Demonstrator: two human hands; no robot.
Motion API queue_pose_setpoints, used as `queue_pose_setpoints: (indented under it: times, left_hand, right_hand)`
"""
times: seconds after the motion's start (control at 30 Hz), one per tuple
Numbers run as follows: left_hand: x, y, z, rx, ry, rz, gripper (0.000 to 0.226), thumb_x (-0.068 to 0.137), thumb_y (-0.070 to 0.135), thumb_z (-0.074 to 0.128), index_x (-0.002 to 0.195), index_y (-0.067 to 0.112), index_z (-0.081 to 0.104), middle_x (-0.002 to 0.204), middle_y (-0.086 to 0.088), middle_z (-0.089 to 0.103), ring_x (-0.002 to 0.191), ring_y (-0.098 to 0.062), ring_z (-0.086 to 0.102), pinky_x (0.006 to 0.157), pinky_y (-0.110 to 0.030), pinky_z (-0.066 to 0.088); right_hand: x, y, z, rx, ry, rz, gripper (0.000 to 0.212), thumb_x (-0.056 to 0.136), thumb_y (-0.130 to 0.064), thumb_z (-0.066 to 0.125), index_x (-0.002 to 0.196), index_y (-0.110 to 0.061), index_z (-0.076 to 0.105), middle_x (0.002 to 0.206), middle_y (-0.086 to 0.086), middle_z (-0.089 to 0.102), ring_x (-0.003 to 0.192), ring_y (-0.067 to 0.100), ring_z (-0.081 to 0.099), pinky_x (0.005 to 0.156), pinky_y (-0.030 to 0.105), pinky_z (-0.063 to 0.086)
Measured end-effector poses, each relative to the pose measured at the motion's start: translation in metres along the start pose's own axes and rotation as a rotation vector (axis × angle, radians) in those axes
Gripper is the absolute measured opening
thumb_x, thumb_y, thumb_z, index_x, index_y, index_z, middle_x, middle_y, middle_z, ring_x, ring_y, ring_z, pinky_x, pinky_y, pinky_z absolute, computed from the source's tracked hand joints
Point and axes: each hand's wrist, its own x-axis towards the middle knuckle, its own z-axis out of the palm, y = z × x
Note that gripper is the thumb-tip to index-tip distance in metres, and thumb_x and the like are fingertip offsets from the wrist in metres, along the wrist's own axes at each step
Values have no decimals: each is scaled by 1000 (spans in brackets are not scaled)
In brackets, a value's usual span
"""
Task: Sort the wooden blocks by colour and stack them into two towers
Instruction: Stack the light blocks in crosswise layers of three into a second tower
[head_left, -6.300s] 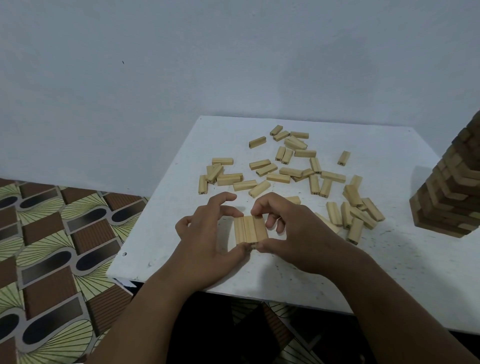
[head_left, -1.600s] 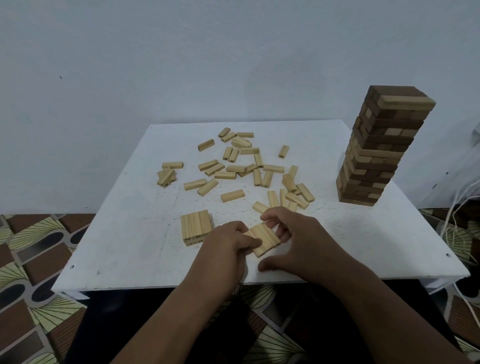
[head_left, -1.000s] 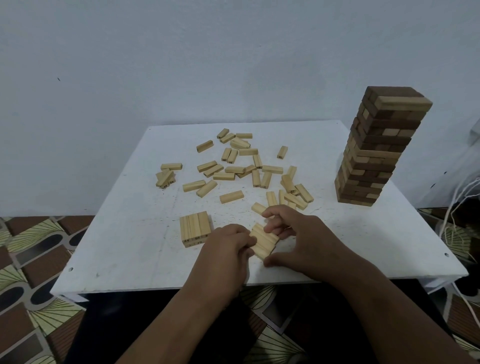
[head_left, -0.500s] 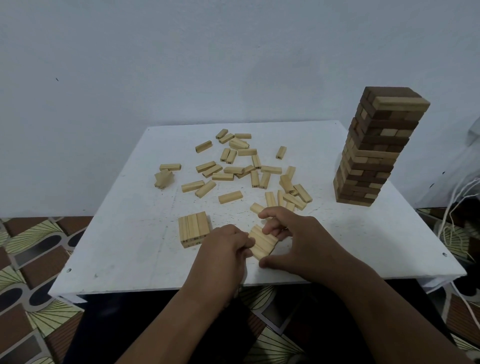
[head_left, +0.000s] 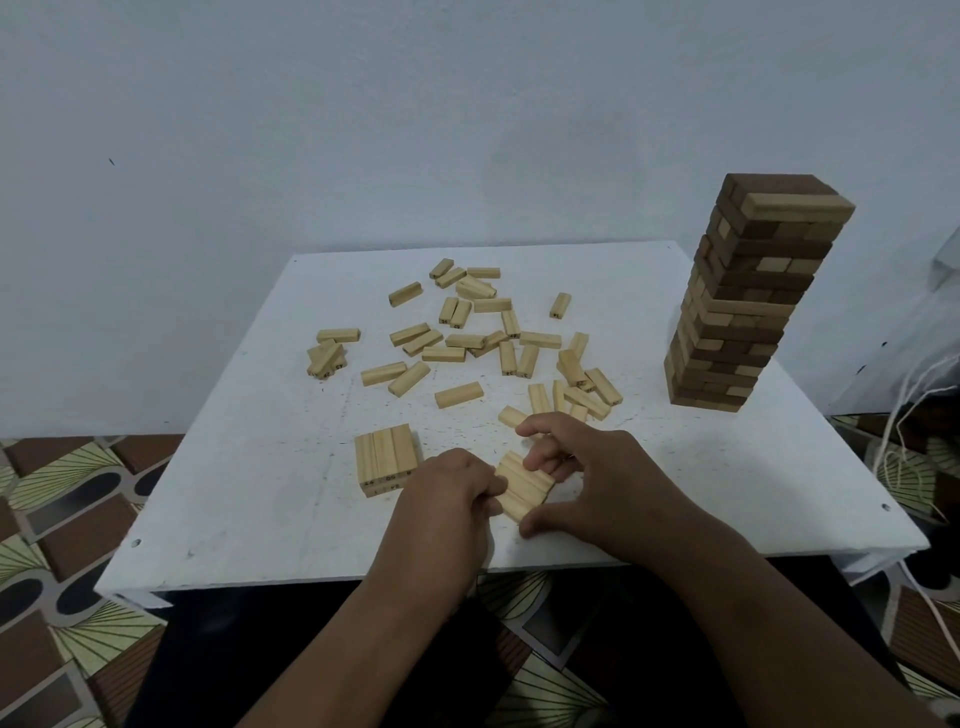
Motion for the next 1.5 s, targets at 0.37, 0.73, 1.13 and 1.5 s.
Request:
queue_pose_setpoints:
  times: [0.37, 0.73, 1.13, 1.5]
  left_hand:
    - [0, 0, -2, 47, -24, -1, 18, 71, -8, 75, 80, 8, 78, 83, -2, 72, 74, -14, 66, 65, -26, 50]
    - [-7, 3, -8, -19, -150, -66, 11, 70, 21, 61, 80, 25, 62, 128, 9, 56, 122, -5, 48, 91, -21, 44]
    - [-9, 1, -12, -38, -186, -17, 25, 80, 9, 67, 90, 31, 62, 123, 15, 61, 115, -6, 50, 93, -27, 44]
    - [-4, 10, -58, -338, 125, -143, 65, 89, -5, 60, 106, 51, 33, 131, 19, 57, 108, 5, 50, 78, -7, 38]
  right_hand:
    - [0, -2, 0, -21, -2, 3, 82, 56, -48, 92, 125, -49, 47, 97, -24, 63, 92, -1, 60, 83, 18, 53]
    - [-6, -7, -3, 33, -47, -83, 47, 62, -14, 77, 99, -31, 54, 96, -17, 59, 96, 5, 56, 77, 15, 45]
    - [-10, -1, -11, -59, -45, -10, 51, 65, -32, 81, 106, -39, 52, 100, -20, 58, 92, 5, 53, 73, 16, 45]
    - [11, -44, -1, 315, 183, -95, 56, 70, -15, 83, 99, -43, 43, 105, -3, 66, 77, 15, 53, 63, 26, 44]
